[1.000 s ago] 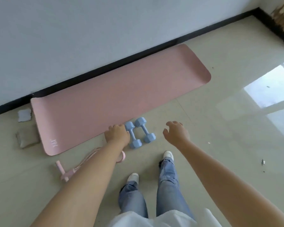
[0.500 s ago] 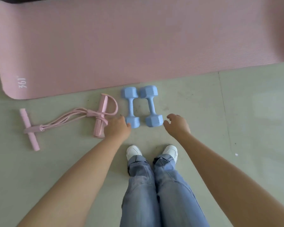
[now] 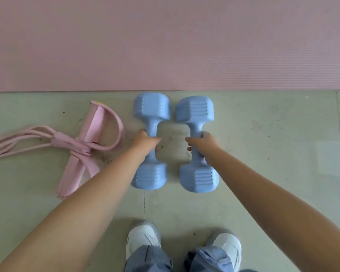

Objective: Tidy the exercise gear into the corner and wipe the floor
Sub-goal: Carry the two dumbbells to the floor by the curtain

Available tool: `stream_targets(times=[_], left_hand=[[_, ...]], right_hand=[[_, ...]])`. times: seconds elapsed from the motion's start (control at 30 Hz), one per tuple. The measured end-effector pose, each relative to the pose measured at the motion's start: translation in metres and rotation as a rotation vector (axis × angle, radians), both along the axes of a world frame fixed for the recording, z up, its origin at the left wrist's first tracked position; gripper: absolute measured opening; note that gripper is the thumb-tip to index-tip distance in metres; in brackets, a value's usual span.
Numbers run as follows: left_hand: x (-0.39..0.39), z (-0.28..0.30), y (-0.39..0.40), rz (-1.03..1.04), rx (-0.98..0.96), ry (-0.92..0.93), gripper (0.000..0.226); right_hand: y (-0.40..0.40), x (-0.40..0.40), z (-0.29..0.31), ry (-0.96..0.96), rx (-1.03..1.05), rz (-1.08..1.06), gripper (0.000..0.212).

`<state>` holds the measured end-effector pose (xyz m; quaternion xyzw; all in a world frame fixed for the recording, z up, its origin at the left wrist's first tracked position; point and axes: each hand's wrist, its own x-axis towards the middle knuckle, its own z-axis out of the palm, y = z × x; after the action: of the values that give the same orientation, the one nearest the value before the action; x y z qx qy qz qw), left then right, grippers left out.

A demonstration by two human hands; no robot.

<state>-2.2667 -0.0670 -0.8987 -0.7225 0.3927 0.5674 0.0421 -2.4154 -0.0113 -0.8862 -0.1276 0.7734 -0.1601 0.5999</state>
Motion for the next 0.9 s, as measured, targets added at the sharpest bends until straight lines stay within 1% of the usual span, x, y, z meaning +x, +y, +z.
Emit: stream_targets(times=[0.03,0.13,0.3,0.4,0.5,0.57,0.67,0.77,0.9], left_hand=[[-0.001,-0.005,-0.003,0.084,0.020,0.052,0.009],[-0.004,-0.013,-0.005,0.149,0.030,0.055,0.029],[-0.009,-0.015,-0.003,0.156,-0.018,-0.070,0.031],[-0.014,-0.011,-0.002,0.178,-0.026,-0.067,0.031],[-0.018,0.009,0.007,0.170,-0.019,-0.056,0.032],[-0.018,0.033,0.016,0.152,-0.004,-0.050,0.033],[-0.015,0.079,0.031,0.105,-0.020,-0.109,0.034],[-0.017,0.141,0.048,0.062,-0.023,-0.156,0.032],[-0.035,0.249,0.072,-0.046,-0.010,-0.186,0.033]], right_hand=[[-0.003,-0.001,-0.004,-0.066,0.013,-0.107,0.011],[-0.007,0.001,-0.011,-0.131,0.040,-0.206,0.025],[-0.008,0.005,-0.015,-0.070,0.065,-0.247,0.024],[-0.005,0.004,-0.013,-0.086,0.049,-0.252,0.025],[0.005,0.003,0.004,-0.104,0.017,-0.284,0.028],[0.015,-0.002,0.024,-0.108,0.004,-0.307,0.028],[0.041,-0.014,0.065,-0.094,0.017,-0.337,0.028],[0.074,-0.028,0.121,-0.085,0.043,-0.384,0.028],[0.120,-0.051,0.221,-0.085,0.067,-0.485,0.028]])
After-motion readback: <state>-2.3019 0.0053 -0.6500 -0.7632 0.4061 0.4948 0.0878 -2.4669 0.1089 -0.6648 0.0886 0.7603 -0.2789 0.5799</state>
